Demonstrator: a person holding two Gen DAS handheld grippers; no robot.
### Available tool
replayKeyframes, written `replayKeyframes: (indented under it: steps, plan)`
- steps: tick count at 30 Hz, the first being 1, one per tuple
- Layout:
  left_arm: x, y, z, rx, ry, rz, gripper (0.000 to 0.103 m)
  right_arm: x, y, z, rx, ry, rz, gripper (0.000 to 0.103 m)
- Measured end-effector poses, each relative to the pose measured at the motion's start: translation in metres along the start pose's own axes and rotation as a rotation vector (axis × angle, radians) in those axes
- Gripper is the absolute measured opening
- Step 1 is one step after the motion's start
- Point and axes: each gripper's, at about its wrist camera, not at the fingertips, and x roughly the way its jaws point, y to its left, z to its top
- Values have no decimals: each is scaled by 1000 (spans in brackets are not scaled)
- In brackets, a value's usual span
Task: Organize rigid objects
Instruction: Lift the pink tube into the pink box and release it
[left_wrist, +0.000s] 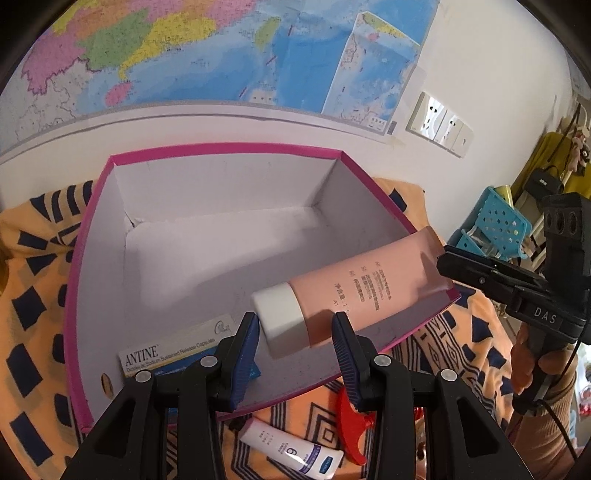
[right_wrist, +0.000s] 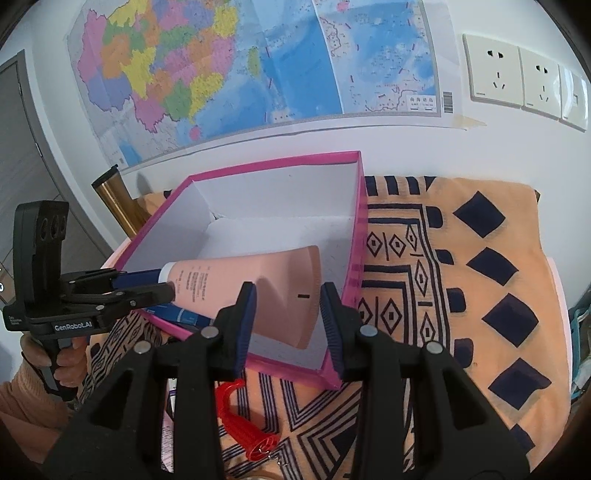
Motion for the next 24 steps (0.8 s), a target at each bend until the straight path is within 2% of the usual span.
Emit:
replayKeyframes:
  steps: [5,9,16,19,24]
  plan:
    - [-8,-4,-1,20,-26,14,40,-3,-2,1,16,-18,-14,40]
    - [-28,-7,-9,52,-78,23,41,-11,0,-2,19,-33,0,40]
    - [-66,-3,-31,72,-158,-7,46,-38,10,-20,28,-68,99,41]
    - [-74,-1,-42,72,-165,-2,47,-48,17,-33,29,-71,144,45]
    - [-77,5,-63,52,-145,6,48,-49,25,-55,43,-41,182,45]
